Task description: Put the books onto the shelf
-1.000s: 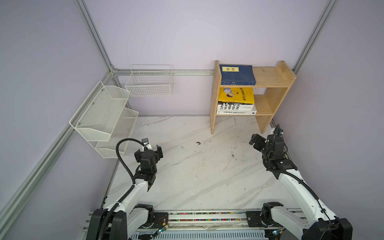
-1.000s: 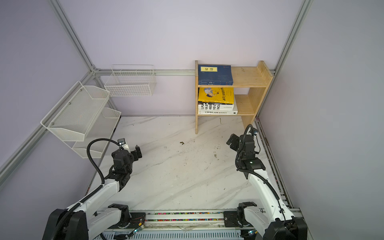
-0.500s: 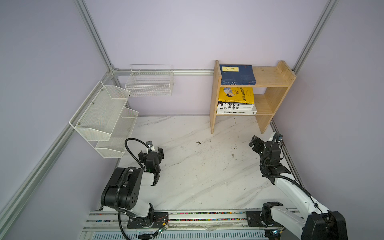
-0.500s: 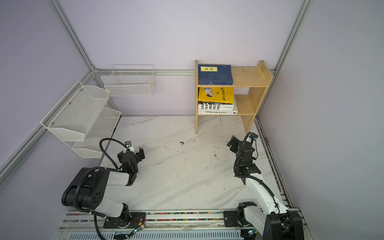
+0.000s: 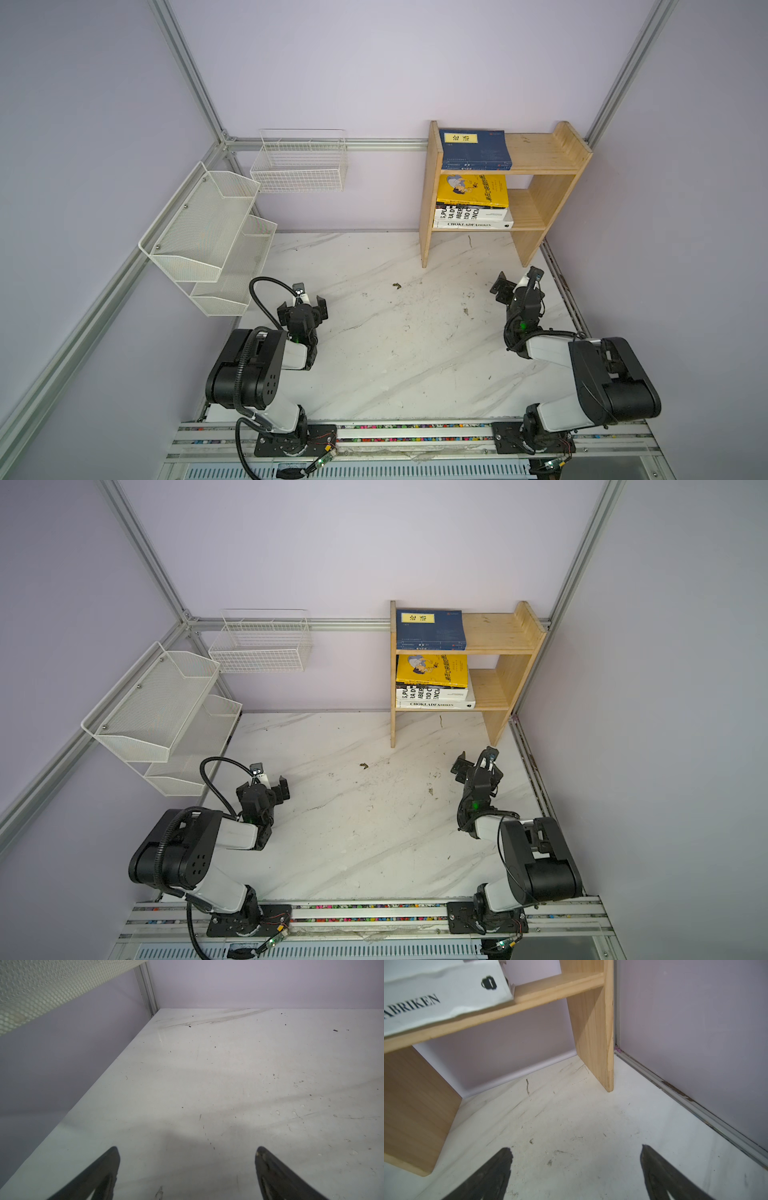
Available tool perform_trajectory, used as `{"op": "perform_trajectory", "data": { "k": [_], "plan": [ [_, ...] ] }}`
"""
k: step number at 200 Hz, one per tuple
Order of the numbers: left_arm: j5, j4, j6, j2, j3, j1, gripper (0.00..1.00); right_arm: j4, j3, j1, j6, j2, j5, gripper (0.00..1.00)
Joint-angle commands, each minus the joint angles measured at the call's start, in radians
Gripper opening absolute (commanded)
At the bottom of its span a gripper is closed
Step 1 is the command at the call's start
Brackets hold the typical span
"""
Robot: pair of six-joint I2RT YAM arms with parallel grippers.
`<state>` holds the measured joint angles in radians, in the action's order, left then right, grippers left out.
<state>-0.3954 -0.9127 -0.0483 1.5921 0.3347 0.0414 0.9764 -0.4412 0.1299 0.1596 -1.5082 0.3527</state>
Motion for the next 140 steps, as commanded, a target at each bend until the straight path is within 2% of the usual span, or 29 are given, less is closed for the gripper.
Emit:
{"op": "perform_trajectory", "data": {
  "k": [1,29,51,79,98,107,119,130,140],
  "plan": [
    [0.008,-0.064,0.004,-0.012,0.036,-0.005,1.00,0.268,-0.027,0.004,-0.113,-0.027,-0.049,0.97],
    [0.007,-0.063,0.003,-0.012,0.036,-0.005,1.00,0.182,0.019,0.003,-0.160,0.053,-0.118,0.97],
    [0.007,-0.064,0.004,-0.011,0.036,-0.005,1.00,0.186,0.065,0.002,-0.189,0.037,-0.103,0.97],
    [0.007,-0.064,0.003,-0.011,0.036,-0.006,1.00,0.394,0.093,-0.008,-0.183,-0.071,-0.055,0.97],
    [0.007,-0.064,0.004,-0.011,0.036,-0.005,1.00,0.467,0.052,-0.012,-0.190,-0.228,-0.058,0.97],
    [0.007,-0.063,0.003,-0.010,0.037,-0.005,1.00,0.586,0.047,-0.008,-0.219,-0.311,-0.073,0.97],
    [0.007,-0.064,0.003,-0.009,0.038,-0.005,1.00,0.359,0.003,-0.009,-0.156,-0.248,-0.075,0.97],
    [0.007,-0.061,0.003,-0.008,0.040,-0.005,0.99,0.434,-0.014,-0.016,-0.191,-0.298,-0.068,0.97],
    [0.007,-0.060,0.003,-0.006,0.042,-0.005,1.00,0.333,-0.029,-0.021,-0.155,-0.269,-0.081,0.97]
  ]
}}
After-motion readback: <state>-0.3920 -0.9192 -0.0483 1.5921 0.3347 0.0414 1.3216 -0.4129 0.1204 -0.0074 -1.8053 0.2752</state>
